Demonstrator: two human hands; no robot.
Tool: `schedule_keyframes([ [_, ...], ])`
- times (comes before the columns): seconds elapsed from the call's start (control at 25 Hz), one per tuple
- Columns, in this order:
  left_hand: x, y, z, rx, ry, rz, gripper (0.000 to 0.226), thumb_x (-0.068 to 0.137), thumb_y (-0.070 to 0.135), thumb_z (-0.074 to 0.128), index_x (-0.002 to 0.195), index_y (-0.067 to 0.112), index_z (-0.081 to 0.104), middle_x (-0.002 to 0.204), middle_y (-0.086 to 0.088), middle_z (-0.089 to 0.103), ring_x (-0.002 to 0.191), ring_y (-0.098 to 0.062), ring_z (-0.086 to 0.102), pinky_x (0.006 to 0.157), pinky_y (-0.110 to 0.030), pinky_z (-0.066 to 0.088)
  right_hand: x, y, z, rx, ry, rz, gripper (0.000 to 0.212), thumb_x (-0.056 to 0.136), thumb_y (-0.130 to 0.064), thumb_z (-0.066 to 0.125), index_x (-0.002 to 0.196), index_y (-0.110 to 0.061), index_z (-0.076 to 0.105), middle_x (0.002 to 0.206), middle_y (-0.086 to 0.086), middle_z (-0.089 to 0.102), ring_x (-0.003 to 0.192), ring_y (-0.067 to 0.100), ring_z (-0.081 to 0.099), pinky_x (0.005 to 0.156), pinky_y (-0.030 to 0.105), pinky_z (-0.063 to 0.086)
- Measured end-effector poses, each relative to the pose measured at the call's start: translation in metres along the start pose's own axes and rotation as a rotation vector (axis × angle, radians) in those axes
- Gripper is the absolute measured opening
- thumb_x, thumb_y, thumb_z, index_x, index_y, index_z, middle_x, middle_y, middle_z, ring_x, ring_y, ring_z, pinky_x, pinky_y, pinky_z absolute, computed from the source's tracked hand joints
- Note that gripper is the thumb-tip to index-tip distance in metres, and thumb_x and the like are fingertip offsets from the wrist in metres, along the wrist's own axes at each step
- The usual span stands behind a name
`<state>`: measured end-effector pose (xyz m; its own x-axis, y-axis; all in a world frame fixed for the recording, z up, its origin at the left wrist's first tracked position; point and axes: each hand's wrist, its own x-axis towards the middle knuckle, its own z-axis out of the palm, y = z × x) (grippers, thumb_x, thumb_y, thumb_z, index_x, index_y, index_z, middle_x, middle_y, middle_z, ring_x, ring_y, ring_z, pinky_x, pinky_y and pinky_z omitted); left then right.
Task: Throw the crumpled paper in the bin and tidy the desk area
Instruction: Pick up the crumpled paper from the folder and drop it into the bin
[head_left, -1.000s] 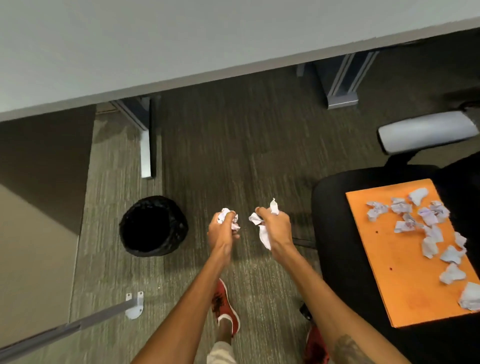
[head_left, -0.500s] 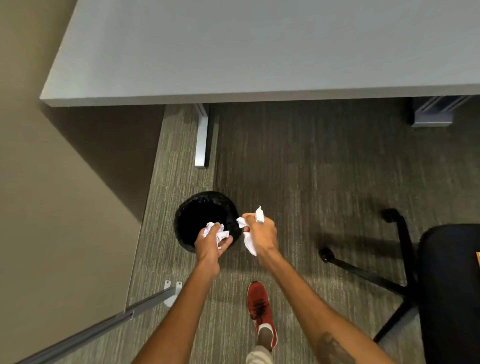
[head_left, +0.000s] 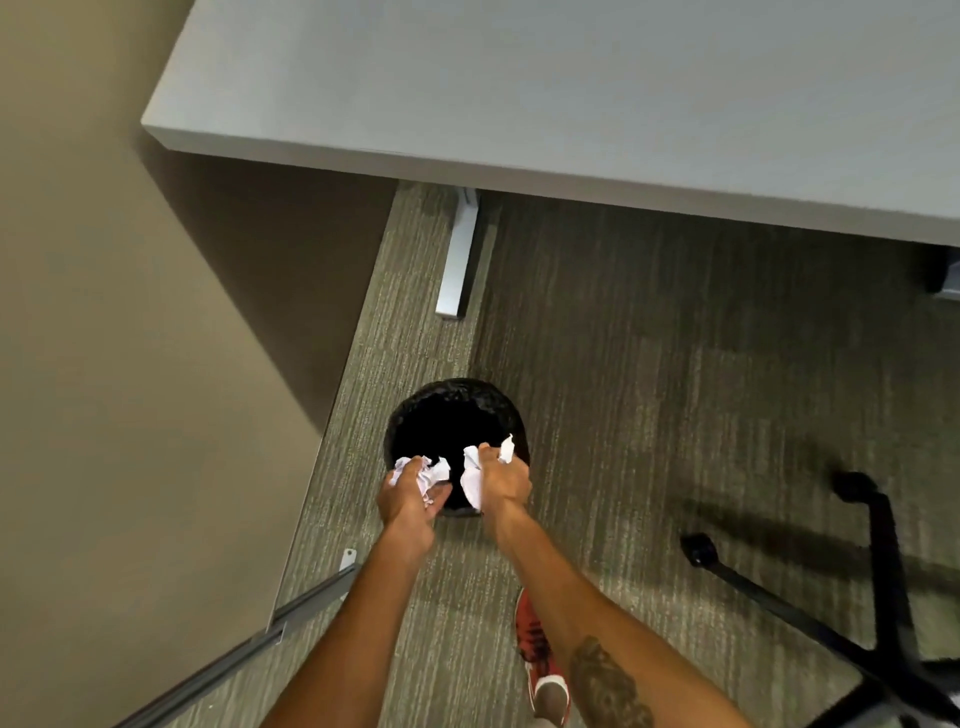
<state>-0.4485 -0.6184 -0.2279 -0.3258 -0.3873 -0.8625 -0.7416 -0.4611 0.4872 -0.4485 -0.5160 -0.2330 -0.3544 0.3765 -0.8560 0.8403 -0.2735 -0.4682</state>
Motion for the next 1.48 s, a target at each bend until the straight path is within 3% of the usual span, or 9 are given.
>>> schedule_keyframes([
  [0.12, 0.023, 0.007, 0.004, -0.003, 0.046, -0.033, 0.016, 0.098, 0.012, 0.057, 0.082, 0.012, 0.058, 0.085, -0.010, 0.062, 0.066, -0.018, 0.062, 0.051, -0.028, 0.056, 0.008, 0.005, 0.028, 0.062, -0.042, 0.082, 0.032, 0.091, -0.032, 0.068, 0.112, -0.008, 0.071, 0.105, 0.014, 0.070, 0.094, 0.031, 0.068, 0.074, 0.041, 0.060],
  [0.24, 0.044, 0.011, 0.002, -0.035, 0.056, -0.047, 0.009, 0.096, 0.014, 0.061, 0.087, 0.011, 0.060, 0.097, -0.014, 0.062, 0.077, -0.023, 0.062, 0.067, -0.038, 0.055, 0.014, 0.007, 0.044, 0.213, -0.171, 0.137, 0.018, 0.092, -0.022, 0.067, 0.108, -0.014, 0.071, 0.110, 0.011, 0.071, 0.095, 0.025, 0.070, 0.060, 0.032, 0.059],
  [0.28, 0.050, 0.012, 0.002, -0.025, 0.061, -0.038, 0.007, 0.095, 0.016, 0.064, 0.095, 0.009, 0.061, 0.102, -0.014, 0.063, 0.084, -0.025, 0.063, 0.072, -0.041, 0.056, 0.015, 0.008, 0.045, 0.212, -0.199, 0.142, 0.017, 0.093, -0.019, 0.066, 0.108, -0.015, 0.071, 0.113, 0.010, 0.071, 0.099, 0.024, 0.069, 0.061, 0.030, 0.058],
  [0.4, 0.060, 0.011, -0.002, 0.052, 0.048, -0.029, 0.039, 0.089, 0.021, 0.072, 0.124, 0.008, 0.060, 0.116, -0.012, 0.062, 0.108, -0.030, 0.059, 0.085, -0.046, 0.055, 0.016, 0.015, 0.045, 0.153, -0.267, 0.114, 0.035, 0.090, -0.017, 0.070, 0.124, -0.017, 0.065, 0.124, 0.004, 0.063, 0.110, 0.021, 0.062, 0.072, 0.029, 0.057],
  [0.56, 0.060, 0.008, -0.003, 0.043, 0.009, -0.022, 0.053, 0.082, 0.028, 0.079, 0.129, 0.011, 0.060, 0.124, -0.012, 0.064, 0.112, -0.030, 0.060, 0.091, -0.049, 0.053, 0.017, 0.022, 0.043, 0.046, -0.343, 0.074, 0.054, 0.090, -0.016, 0.071, 0.140, -0.023, 0.052, 0.126, -0.003, 0.051, 0.108, 0.017, 0.056, 0.088, 0.032, 0.051],
  [0.76, 0.051, 0.005, 0.001, 0.012, 0.061, 0.003, 0.058, 0.087, 0.032, 0.075, 0.139, 0.016, 0.055, 0.139, -0.013, 0.055, 0.130, -0.036, 0.049, 0.104, -0.052, 0.046, 0.011, 0.024, 0.031, 0.020, -0.408, 0.056, 0.050, 0.096, -0.017, 0.061, 0.143, -0.028, 0.049, 0.135, -0.003, 0.055, 0.112, 0.013, 0.055, 0.094, 0.027, 0.046],
  [1.16, -0.009, -0.003, 0.018, 0.088, 0.092, 0.026, 0.044, 0.101, 0.032, 0.055, 0.136, 0.006, 0.055, 0.140, -0.017, 0.053, 0.132, -0.034, 0.048, 0.109, -0.047, 0.042, -0.016, 0.005, -0.013, 0.082, -0.474, -0.003, 0.055, 0.098, -0.024, 0.058, 0.150, -0.024, 0.040, 0.152, 0.002, 0.044, 0.139, 0.018, 0.041, 0.116, 0.036, 0.034],
  [1.36, -0.041, -0.015, 0.018, 0.148, 0.075, 0.084, 0.043, 0.101, 0.037, 0.052, 0.132, 0.009, 0.060, 0.131, -0.013, 0.061, 0.122, -0.033, 0.056, 0.101, -0.042, 0.047, -0.033, 0.002, -0.046, 0.080, -0.454, -0.049, 0.047, 0.100, -0.022, 0.055, 0.146, -0.021, 0.046, 0.147, 0.000, 0.050, 0.130, 0.015, 0.049, 0.113, 0.035, 0.039],
  [1.48, -0.058, -0.029, 0.016, 0.345, 0.119, 0.201, 0.043, 0.101, 0.039, 0.048, 0.130, 0.010, 0.062, 0.130, -0.014, 0.063, 0.118, -0.035, 0.058, 0.099, -0.041, 0.047, -0.043, 0.001, -0.071, -0.027, -0.398, -0.138, 0.047, 0.099, -0.030, 0.054, 0.146, -0.024, 0.046, 0.147, -0.003, 0.050, 0.128, 0.013, 0.050, 0.114, 0.037, 0.038],
])
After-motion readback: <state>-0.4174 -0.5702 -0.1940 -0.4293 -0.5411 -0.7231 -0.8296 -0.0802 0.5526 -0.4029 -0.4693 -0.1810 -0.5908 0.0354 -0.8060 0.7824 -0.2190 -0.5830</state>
